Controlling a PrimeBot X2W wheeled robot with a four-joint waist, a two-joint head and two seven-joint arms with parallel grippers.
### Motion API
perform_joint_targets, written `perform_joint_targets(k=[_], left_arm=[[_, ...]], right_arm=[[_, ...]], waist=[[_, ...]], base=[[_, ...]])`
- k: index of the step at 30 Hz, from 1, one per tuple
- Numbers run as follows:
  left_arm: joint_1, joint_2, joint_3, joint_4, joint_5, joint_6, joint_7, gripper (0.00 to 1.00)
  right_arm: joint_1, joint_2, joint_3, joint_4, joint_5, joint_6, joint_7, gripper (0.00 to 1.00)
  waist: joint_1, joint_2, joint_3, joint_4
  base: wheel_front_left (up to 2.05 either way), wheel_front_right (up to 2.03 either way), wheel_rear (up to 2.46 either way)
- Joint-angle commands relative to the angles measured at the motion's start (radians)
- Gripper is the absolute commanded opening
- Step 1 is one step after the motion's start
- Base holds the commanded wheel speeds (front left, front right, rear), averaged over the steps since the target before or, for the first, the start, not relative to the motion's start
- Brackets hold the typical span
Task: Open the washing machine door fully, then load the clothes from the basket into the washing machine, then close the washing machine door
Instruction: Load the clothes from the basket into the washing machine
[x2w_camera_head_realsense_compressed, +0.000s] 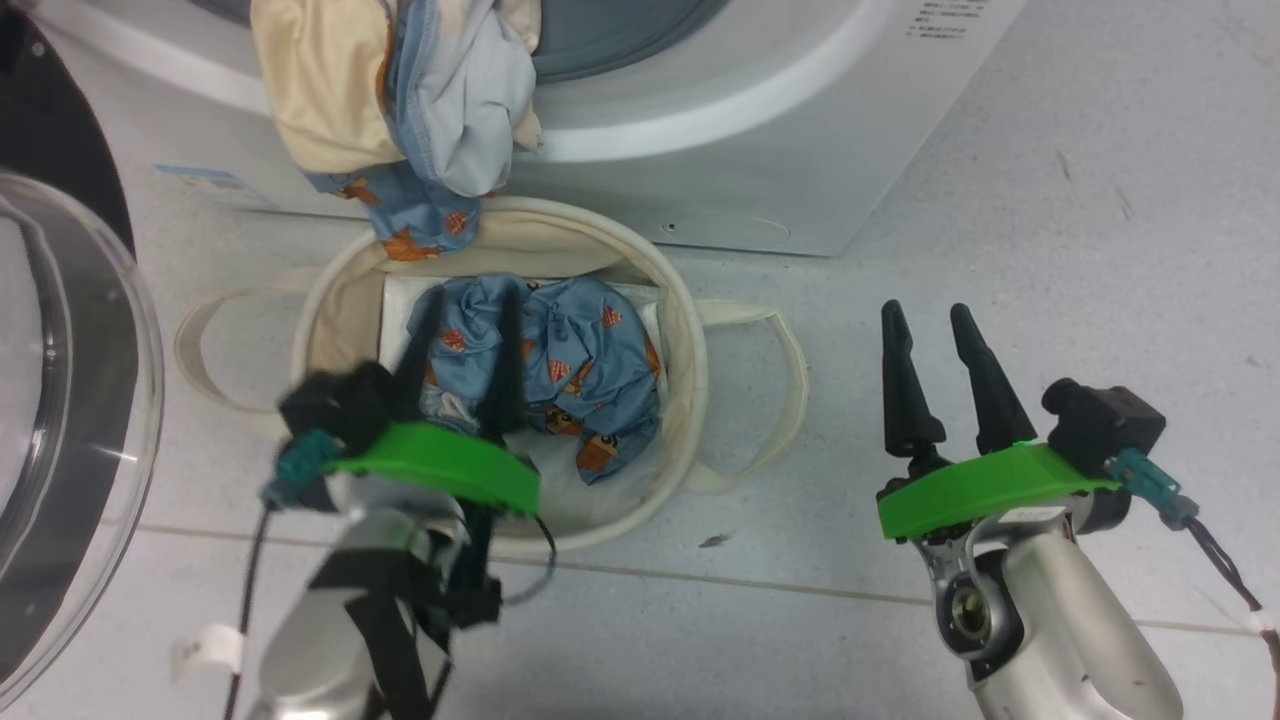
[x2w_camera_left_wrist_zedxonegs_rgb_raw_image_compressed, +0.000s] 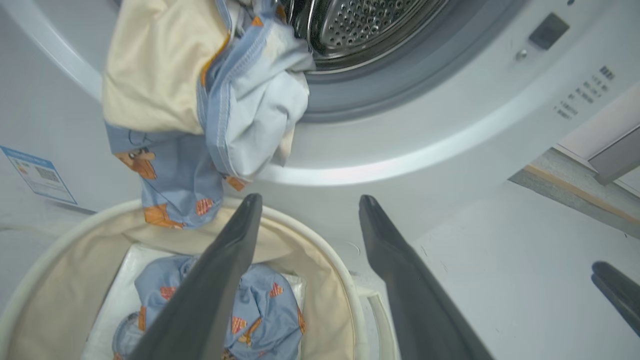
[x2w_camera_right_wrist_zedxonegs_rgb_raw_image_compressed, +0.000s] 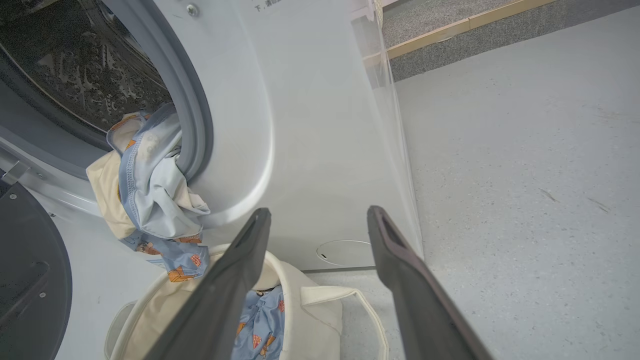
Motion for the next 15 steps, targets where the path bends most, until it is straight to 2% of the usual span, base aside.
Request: perform_joint_targets(k=[1, 3, 7, 15], left_arm=[[-0.009, 0.020, 0.049, -0.037, 0.024, 0.022, -0.005, 1.00], [-0.011, 0.020, 0.082, -0.038, 0.052, 0.056, -0.005, 1.00], [-0.036, 0.020, 0.105, 0.023, 0.126, 0.089, -0.005, 1.00], [-0.077, 0.020, 0.209, 0.089, 0.187, 0.087, -0.005, 1.00]], right_arm=[[0.018, 0.007, 0.028, -0.028, -0.006, 0.008, -0.012, 1.00], [0.015, 0.007, 0.033, -0.031, -0.002, 0.008, -0.012, 1.00], [0.011, 0.007, 0.037, -0.032, 0.000, 0.008, -0.012, 1.00], [0.009, 0.008, 0.028, -0.039, 0.002, 0.008, -0.012, 1.00]], waist=[[0.0000, -0.0001, -0.006, 0.004], [0.0000, -0.0001, -0.006, 0.001], [0.0000, -0.0001, 0.003, -0.018], [0.0000, -0.0001, 0.042, -0.064]], base=[[0.00, 0.00, 0.00], [0.00, 0.00, 0.00], [0.00, 0.00, 0.00], [0.00, 0.00, 0.00]])
